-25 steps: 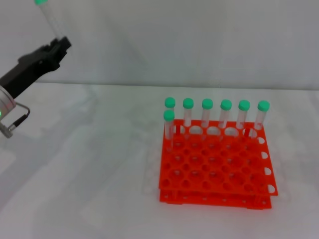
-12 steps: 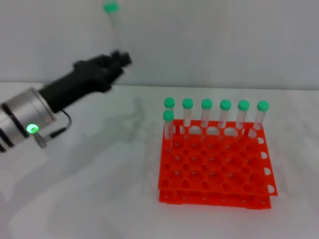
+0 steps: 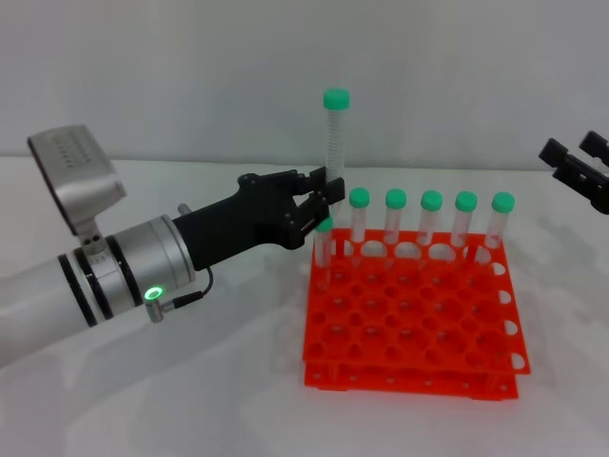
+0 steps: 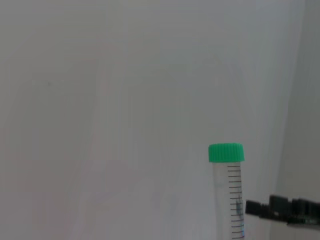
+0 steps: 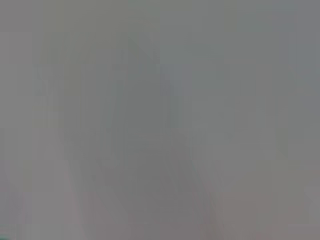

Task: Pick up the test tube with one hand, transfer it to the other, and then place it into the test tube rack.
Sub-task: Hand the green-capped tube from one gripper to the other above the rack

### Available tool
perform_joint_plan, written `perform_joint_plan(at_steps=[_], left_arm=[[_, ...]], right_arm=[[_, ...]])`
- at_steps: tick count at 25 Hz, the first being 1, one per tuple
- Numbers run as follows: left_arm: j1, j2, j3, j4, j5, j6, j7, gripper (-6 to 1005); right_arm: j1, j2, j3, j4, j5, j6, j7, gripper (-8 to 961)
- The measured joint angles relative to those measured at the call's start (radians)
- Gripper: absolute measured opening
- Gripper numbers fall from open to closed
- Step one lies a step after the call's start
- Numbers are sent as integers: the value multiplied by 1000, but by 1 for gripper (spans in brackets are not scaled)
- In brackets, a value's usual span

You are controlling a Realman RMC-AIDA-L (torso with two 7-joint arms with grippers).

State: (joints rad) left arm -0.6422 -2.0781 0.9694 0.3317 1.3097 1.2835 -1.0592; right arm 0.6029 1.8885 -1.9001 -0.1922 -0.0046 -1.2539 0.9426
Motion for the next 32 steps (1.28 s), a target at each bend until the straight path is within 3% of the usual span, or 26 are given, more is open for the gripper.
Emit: perform_joint_plan(at_steps=[6,12,17,32], left_arm=[[-18,-2,25,-15,5,-21,47,199],[-54,-4,34,-60,7,-30,97,199],[-72,-10,90,-76,-1,-30,172,199],[-92,-13,101,-113,-14,-29,180,199]], right_arm=[[5,-40,0,-3,-81,-90,61,863],[6,-66,1,-3,-154,-165,73,846],[26,-60,0,-3,-189,-165,74,831],[68,-2,-6,-4,-277,-161,89,788]])
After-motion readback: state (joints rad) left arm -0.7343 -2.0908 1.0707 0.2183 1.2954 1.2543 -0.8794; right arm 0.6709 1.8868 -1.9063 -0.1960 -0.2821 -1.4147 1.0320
